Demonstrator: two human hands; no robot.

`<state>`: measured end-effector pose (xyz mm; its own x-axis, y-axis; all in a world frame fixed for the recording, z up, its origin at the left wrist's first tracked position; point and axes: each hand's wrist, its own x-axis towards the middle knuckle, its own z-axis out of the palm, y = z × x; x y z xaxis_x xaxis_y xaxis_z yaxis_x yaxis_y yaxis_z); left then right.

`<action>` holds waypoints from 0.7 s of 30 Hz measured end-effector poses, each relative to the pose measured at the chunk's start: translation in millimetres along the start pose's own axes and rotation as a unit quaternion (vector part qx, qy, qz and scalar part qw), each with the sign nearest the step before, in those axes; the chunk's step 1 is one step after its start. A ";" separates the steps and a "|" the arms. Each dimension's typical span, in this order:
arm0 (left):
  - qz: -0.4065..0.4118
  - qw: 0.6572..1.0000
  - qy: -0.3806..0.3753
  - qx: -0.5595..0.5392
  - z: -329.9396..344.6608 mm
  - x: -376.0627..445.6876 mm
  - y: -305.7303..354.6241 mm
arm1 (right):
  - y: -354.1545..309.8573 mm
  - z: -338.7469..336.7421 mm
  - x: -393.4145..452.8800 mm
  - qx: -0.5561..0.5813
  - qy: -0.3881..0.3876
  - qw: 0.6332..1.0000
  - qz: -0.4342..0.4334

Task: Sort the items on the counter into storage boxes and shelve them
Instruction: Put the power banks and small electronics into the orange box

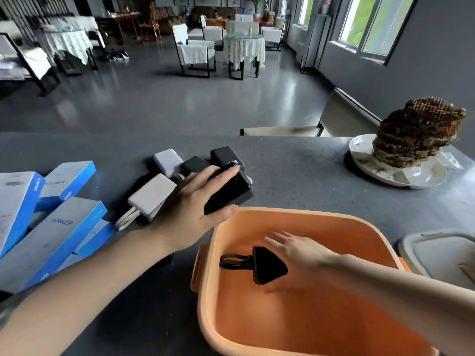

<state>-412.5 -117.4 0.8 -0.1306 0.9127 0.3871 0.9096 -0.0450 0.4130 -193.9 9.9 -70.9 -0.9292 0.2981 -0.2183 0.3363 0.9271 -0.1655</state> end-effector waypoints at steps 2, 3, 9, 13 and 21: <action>0.016 1.000 -0.007 0.004 4.2 -0.9 6.4 | 2.9 11.1 6.7 -0.020 -0.001 1.000 0.006; 0.021 1.000 -0.011 0.001 6.3 -1.1 9.0 | 4.5 16.0 9.3 -0.022 0.006 1.000 0.009; 0.049 0.997 -0.064 -0.008 19.1 0.6 21.1 | 3.1 34.9 10.8 -0.020 0.026 0.999 0.027; 0.075 0.993 -0.086 -0.005 26.3 4.0 30.0 | 15.6 -0.6 -8.0 0.059 -0.011 0.998 0.014; 0.165 0.958 -0.236 0.018 69.9 21.1 62.5 | 73.3 -37.9 -98.9 0.036 0.350 0.924 0.150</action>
<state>-330.9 -72.6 -22.8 0.3507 0.9337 0.0723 0.8847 -0.3556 0.3014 -83.2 57.0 -25.0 -0.6544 0.6372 0.4071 0.5810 0.7683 -0.2686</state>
